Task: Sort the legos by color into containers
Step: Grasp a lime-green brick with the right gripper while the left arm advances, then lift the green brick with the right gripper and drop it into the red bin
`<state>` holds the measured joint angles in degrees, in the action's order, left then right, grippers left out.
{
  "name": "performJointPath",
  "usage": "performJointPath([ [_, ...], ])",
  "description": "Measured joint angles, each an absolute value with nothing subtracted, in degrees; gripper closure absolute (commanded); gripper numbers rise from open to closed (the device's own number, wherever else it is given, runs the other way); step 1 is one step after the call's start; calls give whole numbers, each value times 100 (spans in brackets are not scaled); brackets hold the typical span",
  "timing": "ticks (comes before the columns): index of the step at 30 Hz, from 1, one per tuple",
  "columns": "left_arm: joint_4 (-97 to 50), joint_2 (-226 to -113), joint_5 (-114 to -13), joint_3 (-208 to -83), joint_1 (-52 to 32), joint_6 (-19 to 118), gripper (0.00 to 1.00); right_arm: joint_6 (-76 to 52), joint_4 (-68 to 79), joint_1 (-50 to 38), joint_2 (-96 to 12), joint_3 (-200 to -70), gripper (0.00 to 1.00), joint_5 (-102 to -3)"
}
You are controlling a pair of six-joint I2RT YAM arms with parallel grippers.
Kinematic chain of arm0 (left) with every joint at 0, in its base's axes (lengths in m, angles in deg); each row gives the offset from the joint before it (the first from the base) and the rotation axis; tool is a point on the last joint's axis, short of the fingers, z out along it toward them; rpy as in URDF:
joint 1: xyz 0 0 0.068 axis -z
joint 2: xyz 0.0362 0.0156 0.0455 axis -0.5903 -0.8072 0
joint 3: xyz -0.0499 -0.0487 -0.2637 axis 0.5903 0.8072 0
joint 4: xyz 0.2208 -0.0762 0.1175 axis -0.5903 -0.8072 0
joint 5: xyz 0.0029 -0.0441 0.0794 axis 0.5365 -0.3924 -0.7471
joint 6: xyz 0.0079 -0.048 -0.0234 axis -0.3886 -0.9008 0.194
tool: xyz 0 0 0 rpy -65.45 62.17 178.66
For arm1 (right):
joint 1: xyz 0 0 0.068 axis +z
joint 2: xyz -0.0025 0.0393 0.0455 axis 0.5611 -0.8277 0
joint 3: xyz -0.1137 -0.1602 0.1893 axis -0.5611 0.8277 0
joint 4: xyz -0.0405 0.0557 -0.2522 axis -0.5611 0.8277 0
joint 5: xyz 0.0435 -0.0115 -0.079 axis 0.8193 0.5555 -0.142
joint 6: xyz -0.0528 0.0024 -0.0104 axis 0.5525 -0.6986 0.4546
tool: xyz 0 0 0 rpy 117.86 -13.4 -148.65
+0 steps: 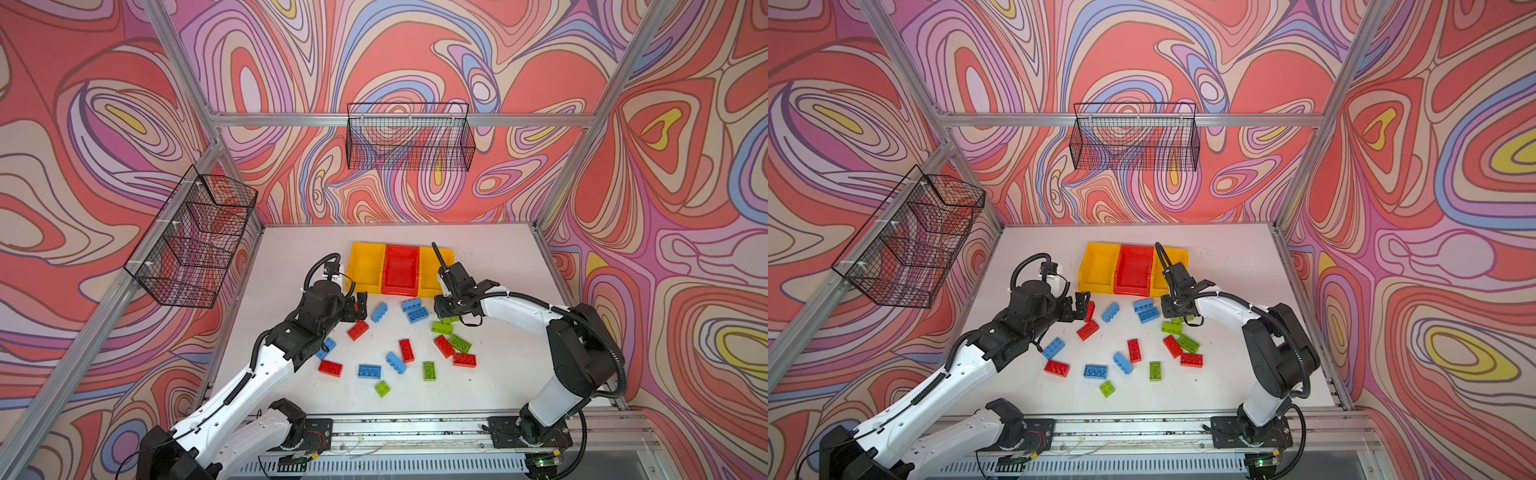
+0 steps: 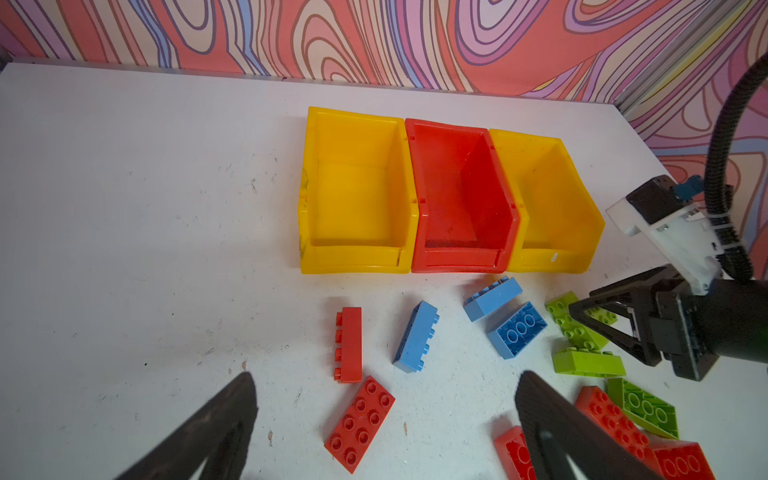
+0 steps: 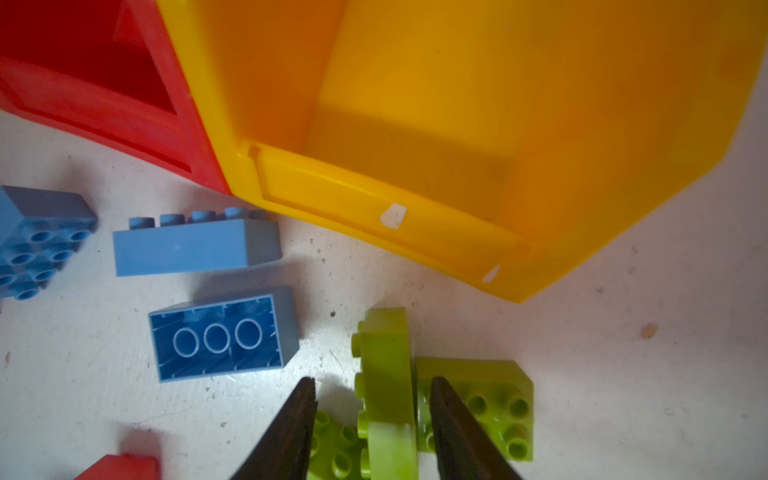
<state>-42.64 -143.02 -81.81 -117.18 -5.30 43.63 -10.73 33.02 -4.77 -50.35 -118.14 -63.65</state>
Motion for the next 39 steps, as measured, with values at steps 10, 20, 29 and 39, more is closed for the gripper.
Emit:
performJointPath([
  [10, -4270, -14560, -8194, -11723, -498, 4350, 0, -1152, 3276, -346, -5426, -11825, 64, -6367],
  [20, -4255, -15034, -8211, -11931, -498, 4466, 0, -1163, 3409, -328, -5632, -12013, 80, -6402],
  [29, -4174, -15338, -8270, -12206, -498, 4654, 0, -1157, 3925, -328, -5634, -12587, 82, -6409],
  [39, -4028, -15666, -8364, -12532, -498, 4962, 0, -1093, 4369, -328, -5975, -14633, 82, -6273],
])
